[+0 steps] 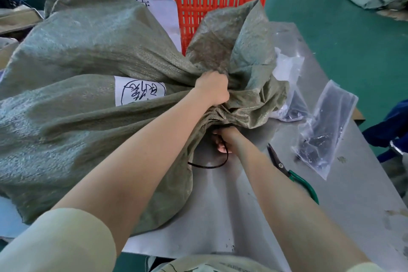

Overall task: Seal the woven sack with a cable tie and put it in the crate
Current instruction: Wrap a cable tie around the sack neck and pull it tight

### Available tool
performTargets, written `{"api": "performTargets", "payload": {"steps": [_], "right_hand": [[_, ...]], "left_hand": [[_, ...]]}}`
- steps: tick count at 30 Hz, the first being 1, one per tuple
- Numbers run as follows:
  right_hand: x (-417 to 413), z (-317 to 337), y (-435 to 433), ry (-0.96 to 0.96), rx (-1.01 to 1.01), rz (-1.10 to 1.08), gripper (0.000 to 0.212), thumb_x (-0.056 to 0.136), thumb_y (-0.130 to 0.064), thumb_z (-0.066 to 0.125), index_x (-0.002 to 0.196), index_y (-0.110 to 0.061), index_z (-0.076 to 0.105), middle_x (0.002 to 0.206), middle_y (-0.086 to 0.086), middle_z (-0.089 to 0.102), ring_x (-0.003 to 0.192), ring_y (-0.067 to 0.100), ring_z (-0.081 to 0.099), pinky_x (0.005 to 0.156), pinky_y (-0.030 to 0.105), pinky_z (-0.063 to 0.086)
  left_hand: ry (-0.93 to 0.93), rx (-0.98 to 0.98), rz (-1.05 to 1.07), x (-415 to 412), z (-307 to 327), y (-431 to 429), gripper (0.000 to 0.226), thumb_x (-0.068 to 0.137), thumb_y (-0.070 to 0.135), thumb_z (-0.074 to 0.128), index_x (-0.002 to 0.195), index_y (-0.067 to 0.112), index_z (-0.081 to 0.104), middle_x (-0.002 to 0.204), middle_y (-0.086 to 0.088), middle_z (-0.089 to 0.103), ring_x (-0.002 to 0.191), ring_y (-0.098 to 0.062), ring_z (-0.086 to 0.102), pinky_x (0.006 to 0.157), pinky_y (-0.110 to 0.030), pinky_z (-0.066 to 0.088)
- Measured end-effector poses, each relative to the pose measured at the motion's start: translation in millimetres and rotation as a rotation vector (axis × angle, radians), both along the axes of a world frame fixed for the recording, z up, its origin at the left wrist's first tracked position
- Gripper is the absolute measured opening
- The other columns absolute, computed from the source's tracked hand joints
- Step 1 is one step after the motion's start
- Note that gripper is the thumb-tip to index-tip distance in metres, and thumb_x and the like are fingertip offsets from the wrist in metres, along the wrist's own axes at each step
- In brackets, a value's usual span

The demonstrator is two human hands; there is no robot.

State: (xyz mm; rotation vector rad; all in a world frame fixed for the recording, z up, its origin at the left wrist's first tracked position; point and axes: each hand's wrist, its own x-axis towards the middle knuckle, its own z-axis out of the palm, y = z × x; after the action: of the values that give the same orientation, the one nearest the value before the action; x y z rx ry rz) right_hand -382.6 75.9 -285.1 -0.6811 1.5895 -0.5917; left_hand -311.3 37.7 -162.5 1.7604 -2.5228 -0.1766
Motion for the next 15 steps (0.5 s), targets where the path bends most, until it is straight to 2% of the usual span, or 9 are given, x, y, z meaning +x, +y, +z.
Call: {"api": "performTargets", "payload": {"steps": [3,5,7,9,11,13,15], "right_hand": [[5,-3,-9,-0.049,-0.014,-0.052,0.039,0.093,0.003,0.030,0.056,-0.006,0.040,0.055,0.009,0.038,0.029,0.015,0.032,0.027,0.005,0.026],[8,-7,-16,-0.104,-0.030,-0.123,0.039,0.095,-0.001,0.026,0.060,-0.010,0.039,0.049,0.007,0.042,0.018,0.009,0.029,0.030,0.004,0.027],[11,-9,-25,-0.138,-0.063,-0.180,0.039,0.098,-0.005,0.023,0.062,-0.015,0.036,0.049,0.003,0.042,0.016,0.005,0.026,0.033,0.006,0.024],[15,-10,-32,-0.176,-0.105,-0.228,0.039,0.099,-0.007,0.022,0.063,-0.017,0.034,0.056,0.002,0.037,0.018,0.003,0.026,0.034,0.008,0.022],[16,-11,-37,-0.199,-0.099,-0.249,0.039,0.099,-0.007,0.024,0.063,-0.017,0.033,0.057,0.002,0.036,0.026,0.006,0.031,0.035,0.013,0.022],[18,-14,-40,-0.217,-0.074,-0.281,0.037,0.099,-0.007,0.028,0.064,-0.018,0.033,0.058,0.003,0.036,0.041,0.011,0.031,0.035,0.016,0.024],[20,-16,-44,-0.261,-0.061,-0.310,0.036,0.100,-0.007,0.032,0.066,-0.019,0.035,0.060,0.003,0.036,0.046,0.012,0.031,0.037,0.018,0.028]], "left_hand": [[0.007,-0.015,0.041,-2,6,-13,0.044,0.092,0.021,0.041,0.131,0.001,0.043,0.136,-0.021,0.046,0.129,-0.036,0.040,0.101,-0.041,0.039],[-0.020,0.087,0.085,-1,4,-24,0.050,0.096,0.030,0.032,0.135,0.000,0.038,0.142,-0.024,0.041,0.132,-0.039,0.037,0.106,-0.042,0.034],[-0.110,0.207,0.102,1,-4,-32,0.059,0.098,0.039,0.022,0.142,0.001,0.030,0.152,-0.024,0.028,0.142,-0.037,0.023,0.115,-0.044,0.018],[-0.181,0.293,0.099,5,-16,-36,0.063,0.098,0.042,0.014,0.144,0.003,0.031,0.156,-0.021,0.020,0.145,-0.035,0.014,0.119,-0.046,0.007],[-0.118,0.327,0.105,8,-25,-42,0.060,0.099,0.038,0.013,0.137,0.000,0.040,0.151,-0.023,0.030,0.140,-0.036,0.026,0.117,-0.046,0.014],[0.010,0.298,0.134,13,-29,-48,0.053,0.100,0.031,0.020,0.128,-0.004,0.049,0.141,-0.025,0.044,0.129,-0.036,0.042,0.106,-0.040,0.032],[0.057,0.302,0.158,20,-29,-55,0.045,0.099,0.023,0.025,0.121,-0.005,0.053,0.133,-0.026,0.052,0.119,-0.037,0.050,0.093,-0.036,0.040]]}}
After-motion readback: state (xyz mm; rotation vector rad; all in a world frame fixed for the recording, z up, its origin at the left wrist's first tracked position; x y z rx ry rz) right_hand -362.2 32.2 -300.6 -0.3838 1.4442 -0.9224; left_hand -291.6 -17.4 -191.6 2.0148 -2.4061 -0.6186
